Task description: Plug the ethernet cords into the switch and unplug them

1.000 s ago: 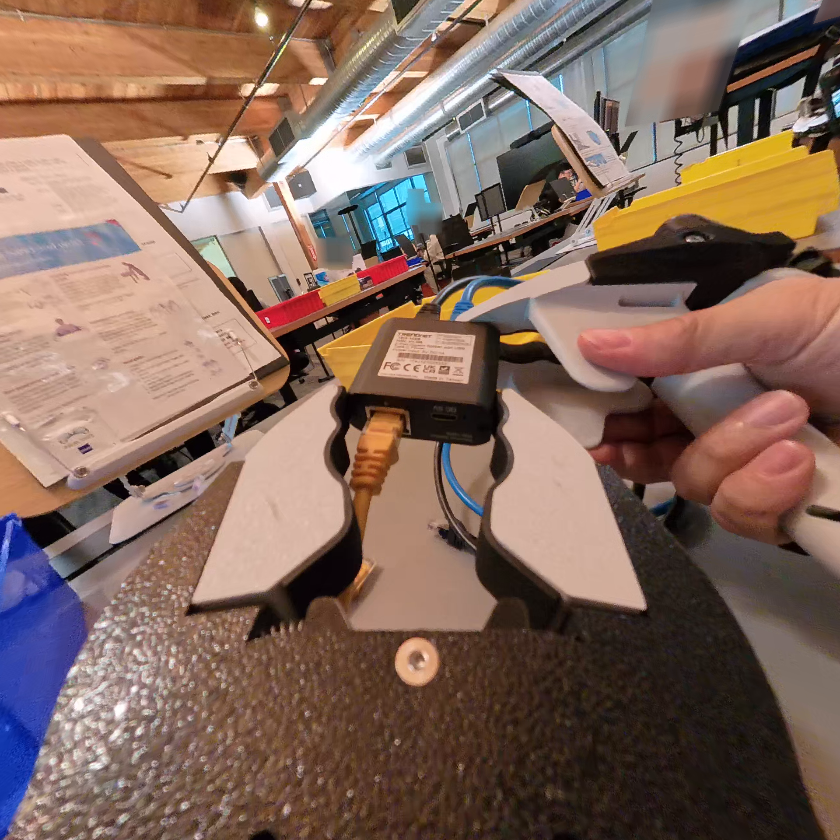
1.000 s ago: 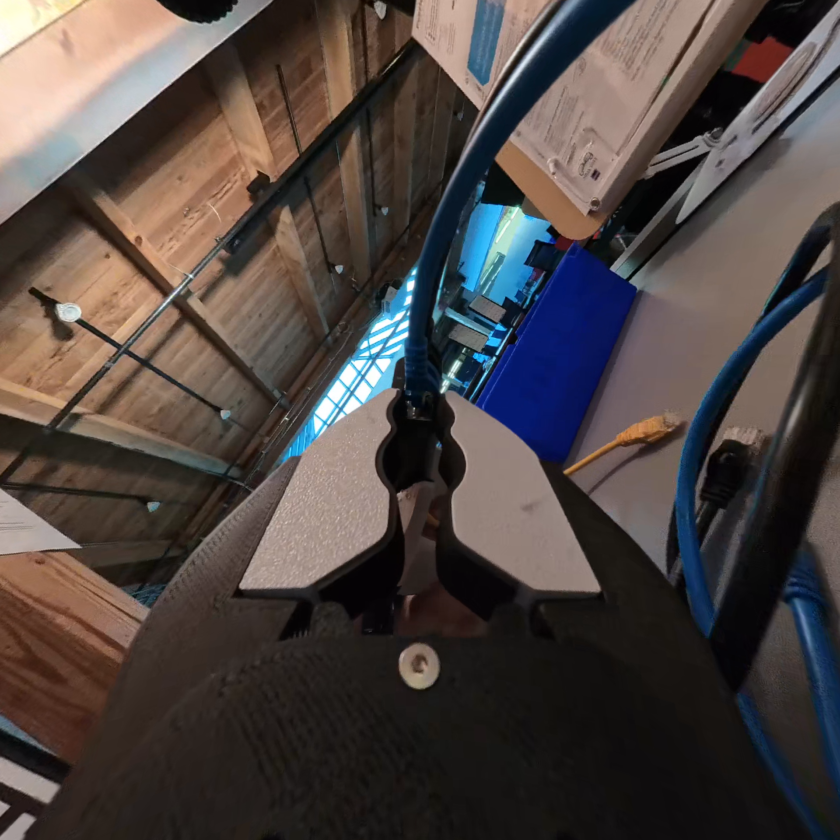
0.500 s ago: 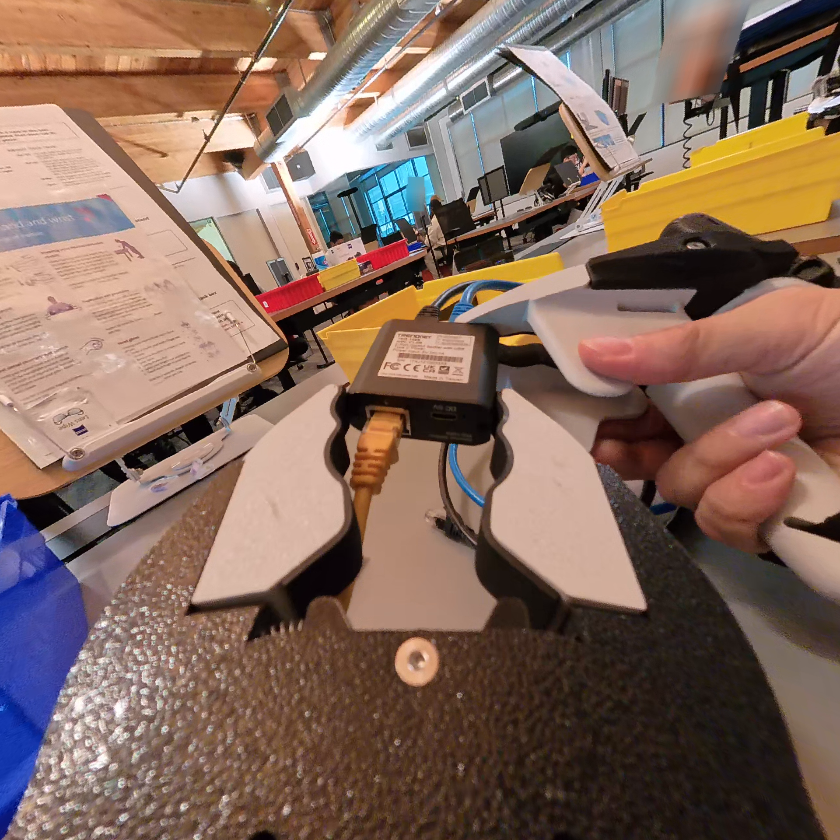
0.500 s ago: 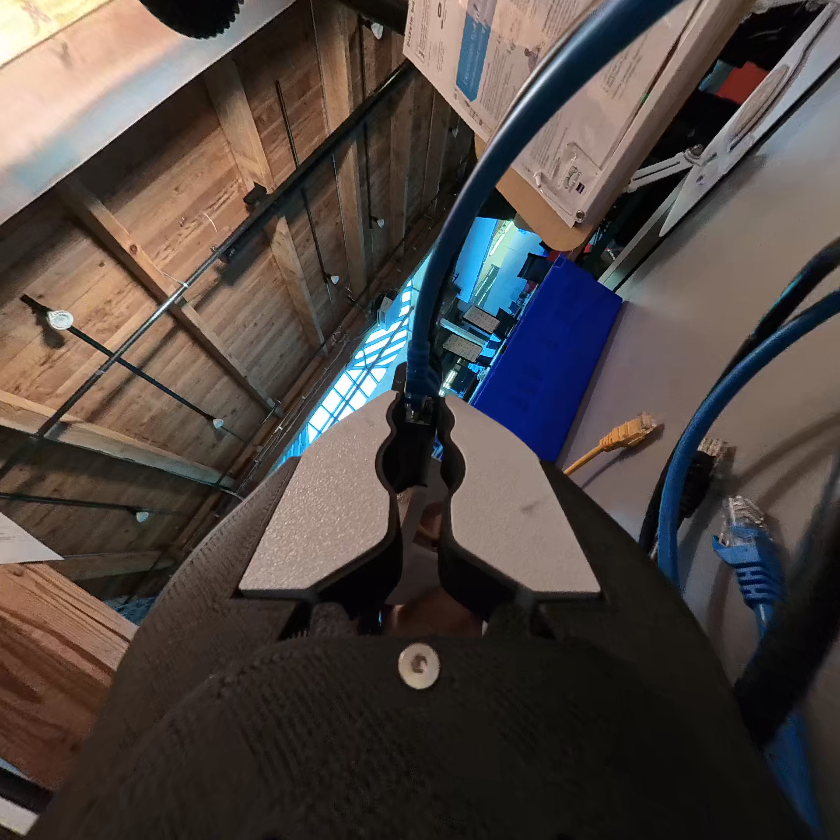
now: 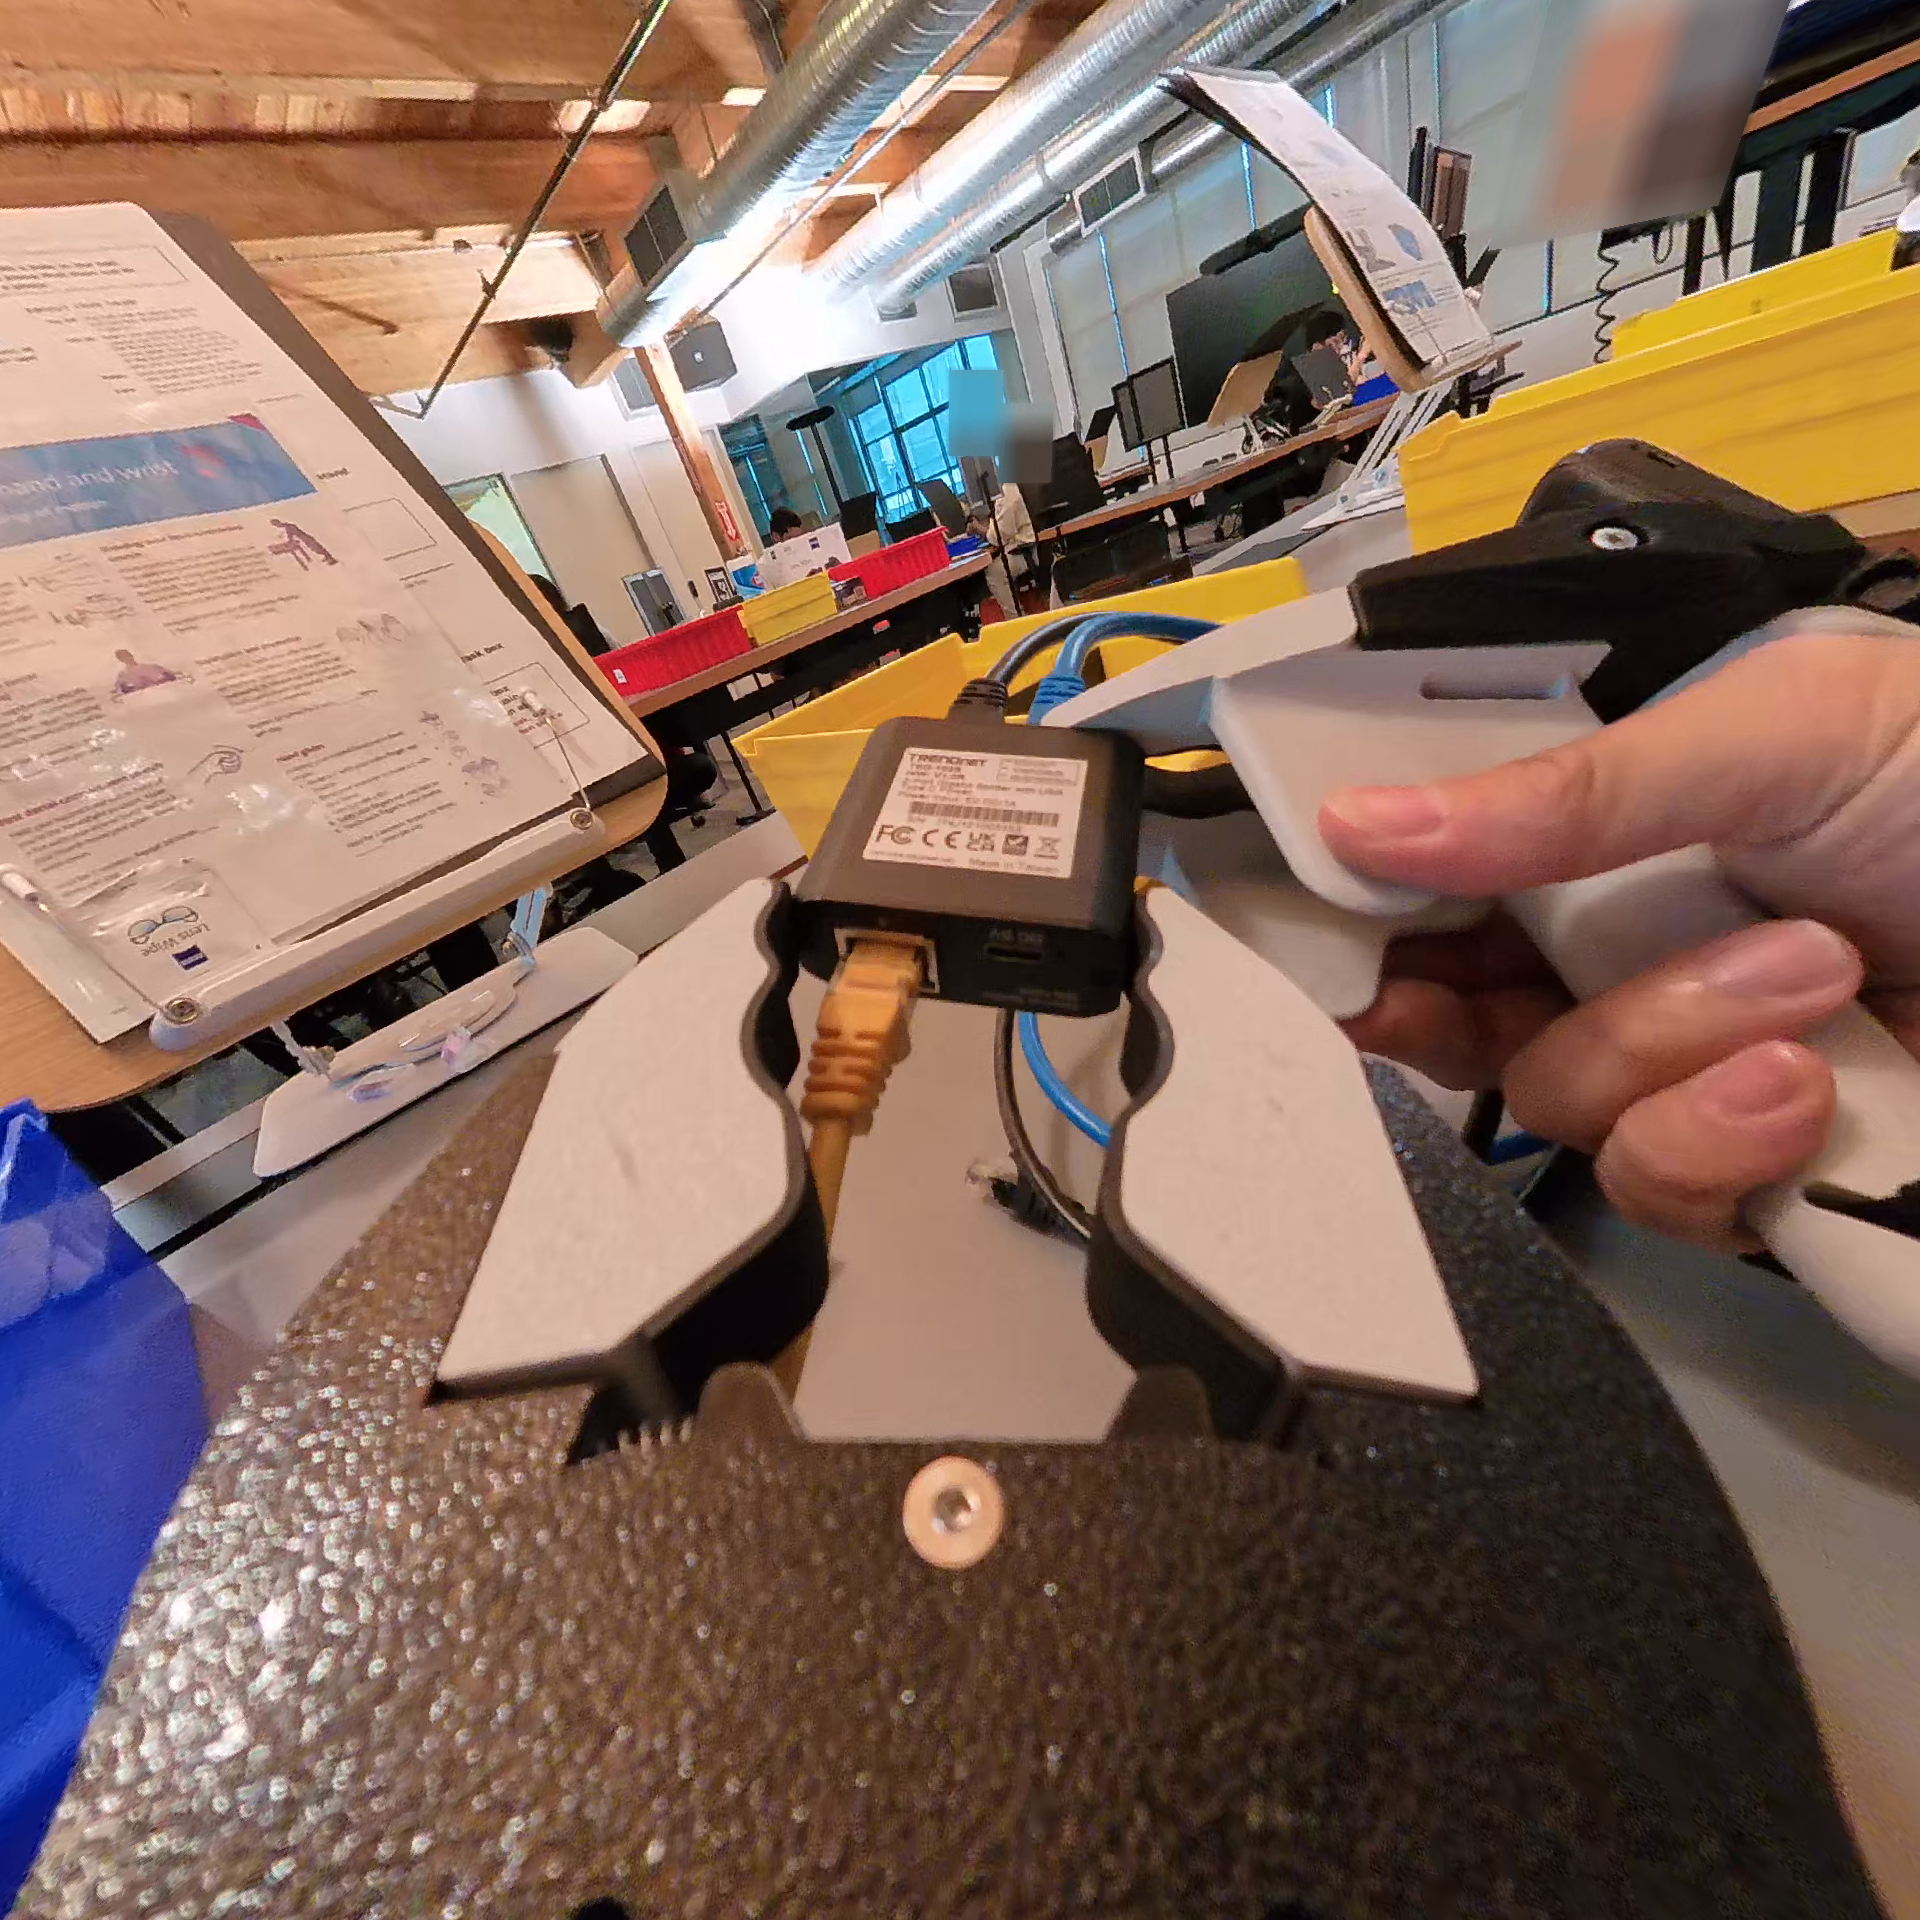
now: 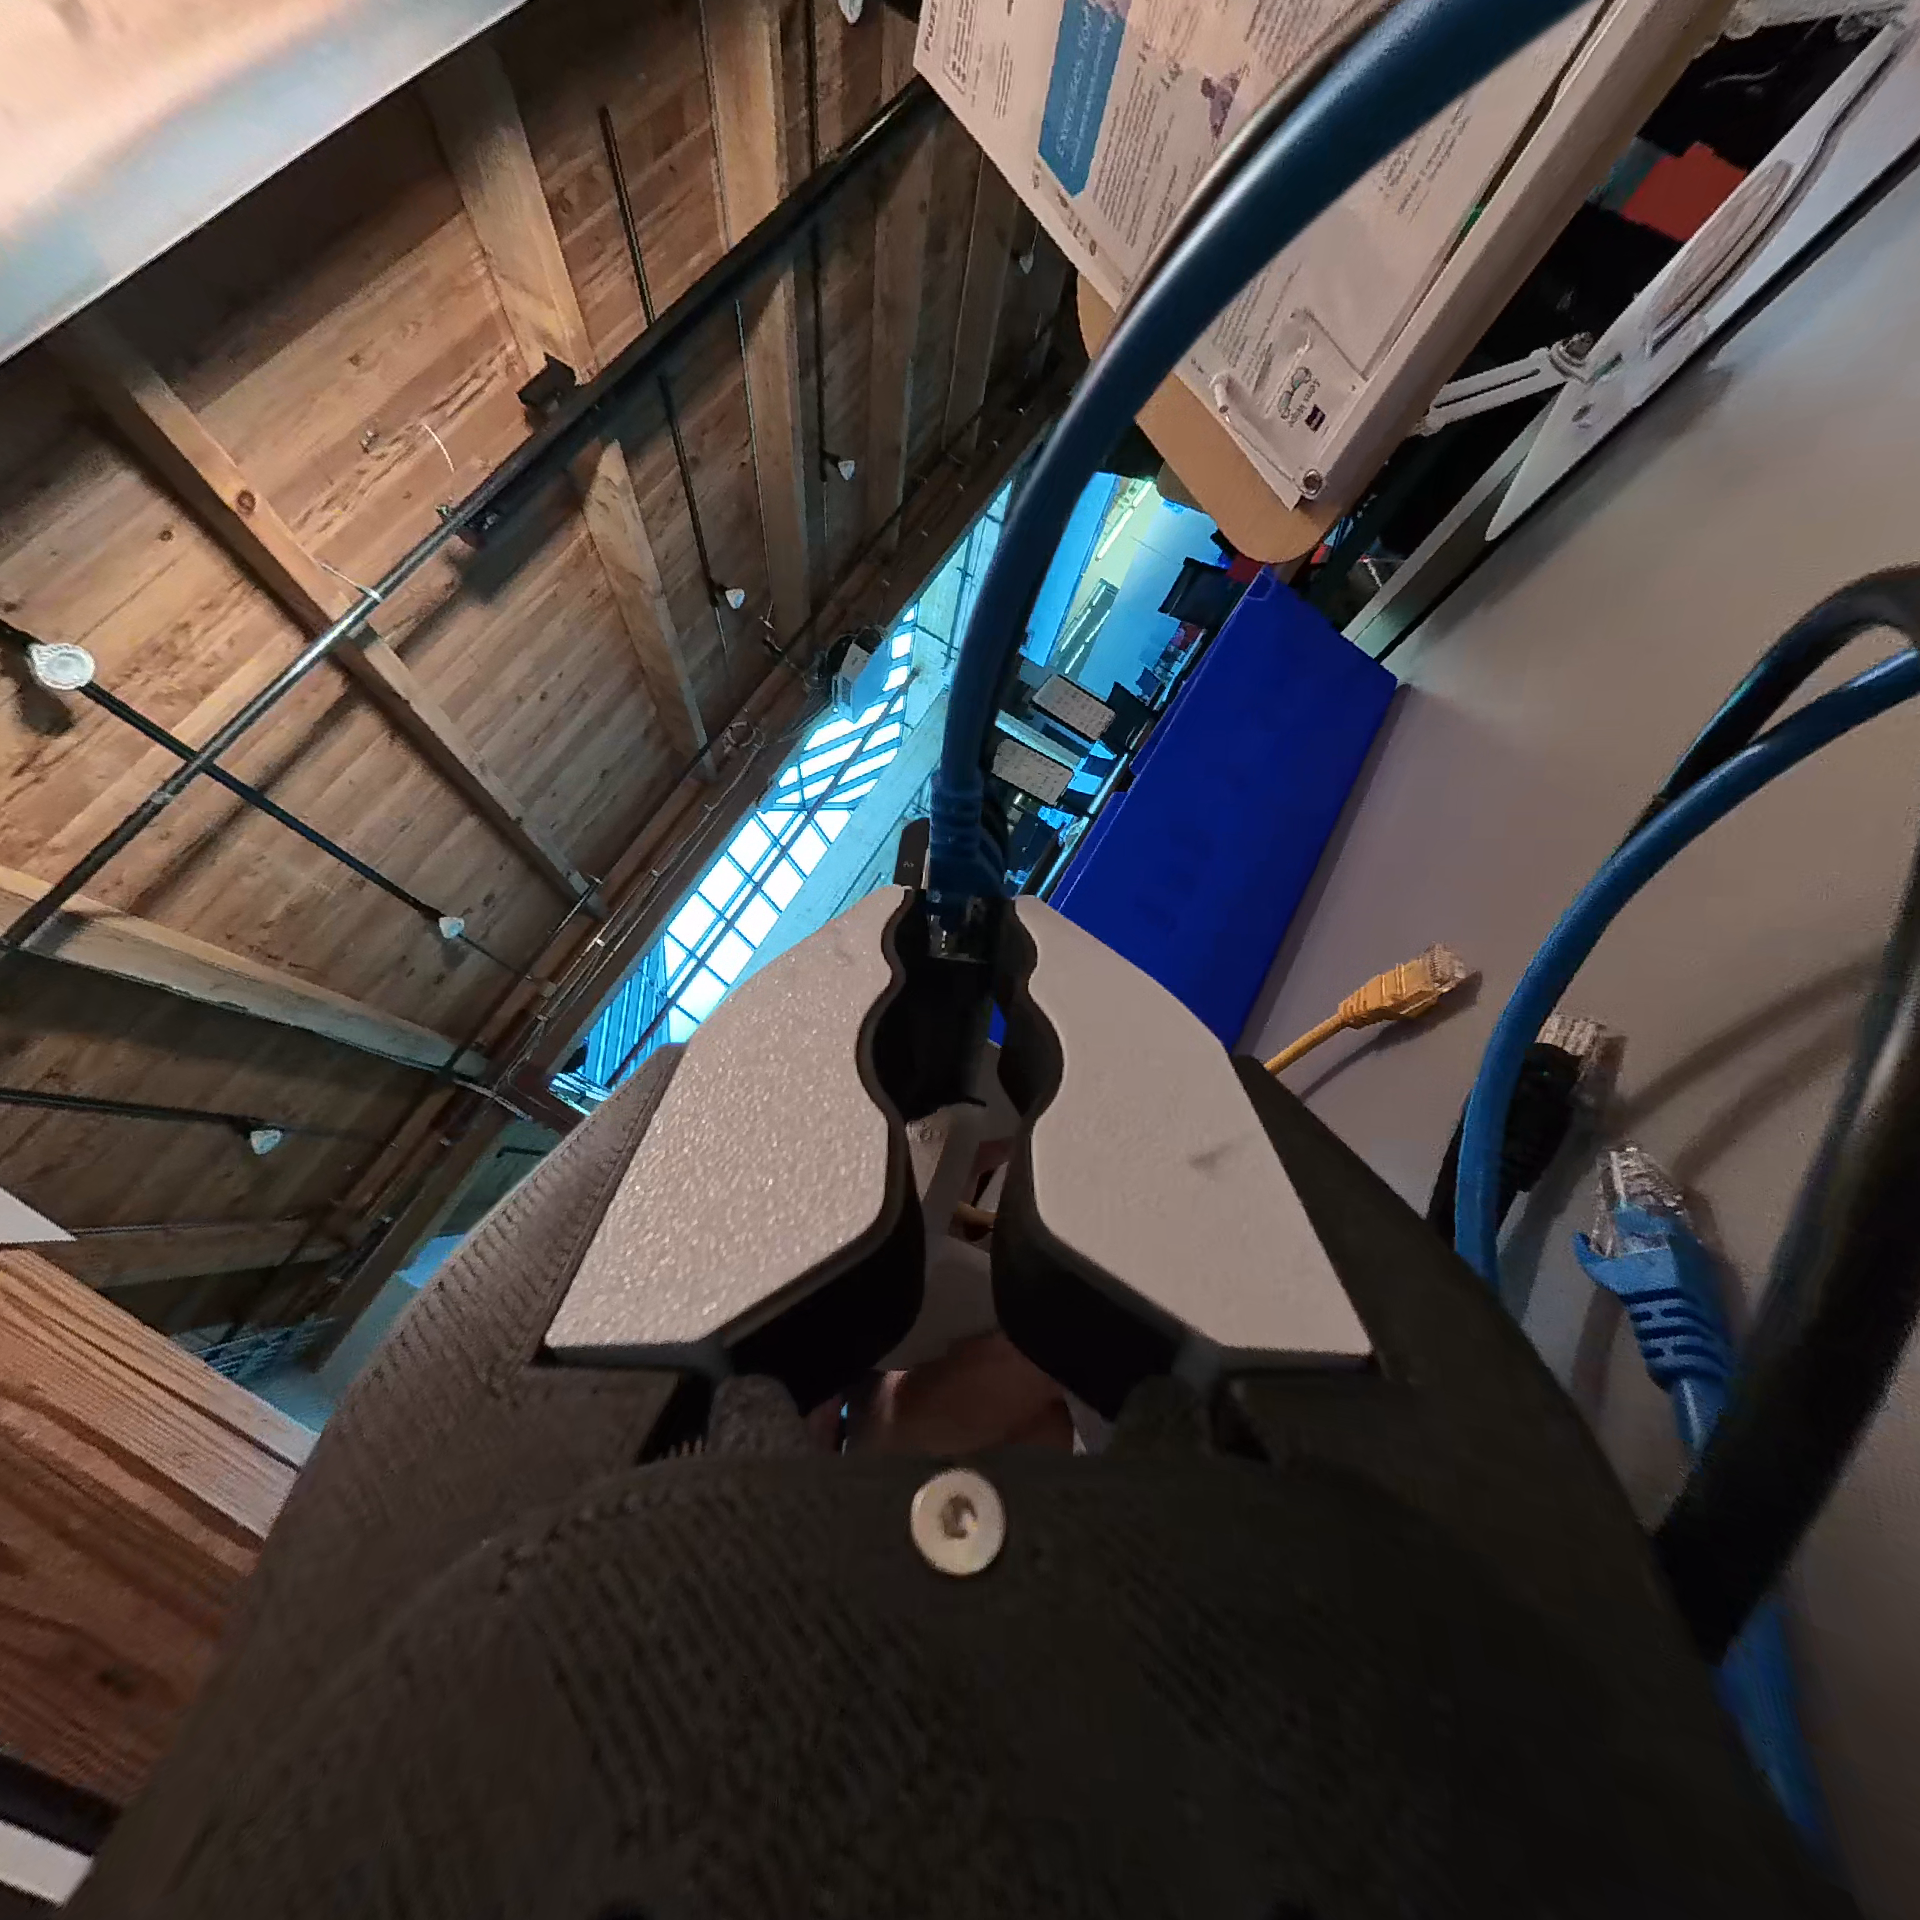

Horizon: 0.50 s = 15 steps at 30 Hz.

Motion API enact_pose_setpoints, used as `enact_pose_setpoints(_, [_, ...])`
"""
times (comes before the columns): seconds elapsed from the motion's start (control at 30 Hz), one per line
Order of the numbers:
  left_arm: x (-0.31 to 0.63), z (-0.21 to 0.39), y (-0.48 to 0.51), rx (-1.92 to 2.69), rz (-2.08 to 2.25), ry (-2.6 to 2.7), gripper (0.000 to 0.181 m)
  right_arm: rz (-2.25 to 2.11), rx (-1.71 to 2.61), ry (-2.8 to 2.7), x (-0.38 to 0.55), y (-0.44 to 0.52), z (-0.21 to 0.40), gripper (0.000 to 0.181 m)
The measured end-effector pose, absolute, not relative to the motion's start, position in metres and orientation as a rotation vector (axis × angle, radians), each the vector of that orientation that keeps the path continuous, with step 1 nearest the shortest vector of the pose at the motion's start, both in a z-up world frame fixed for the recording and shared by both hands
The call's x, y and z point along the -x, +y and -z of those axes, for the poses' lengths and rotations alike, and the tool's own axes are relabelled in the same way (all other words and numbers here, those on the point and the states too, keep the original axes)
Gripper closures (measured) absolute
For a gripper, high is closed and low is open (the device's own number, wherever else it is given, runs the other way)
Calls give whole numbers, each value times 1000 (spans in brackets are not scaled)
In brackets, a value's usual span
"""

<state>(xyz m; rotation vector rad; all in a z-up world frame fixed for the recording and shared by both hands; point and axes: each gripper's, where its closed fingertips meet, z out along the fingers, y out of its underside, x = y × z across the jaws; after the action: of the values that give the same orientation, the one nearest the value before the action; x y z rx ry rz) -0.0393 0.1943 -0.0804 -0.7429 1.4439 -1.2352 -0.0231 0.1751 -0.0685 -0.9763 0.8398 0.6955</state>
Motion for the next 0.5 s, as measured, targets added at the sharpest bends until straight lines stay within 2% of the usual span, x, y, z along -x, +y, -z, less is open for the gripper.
enact_pose_setpoints(0.27, [38, 80, 192, 707, 1145, 1427, 121, -698, 966, 823, 22, 172, 68, 169])
enact_pose_setpoints(0.5, [38, 75, 216, 886, 1267, 1307, 121, -487, 989, 757, -12, 135, 49, 170])
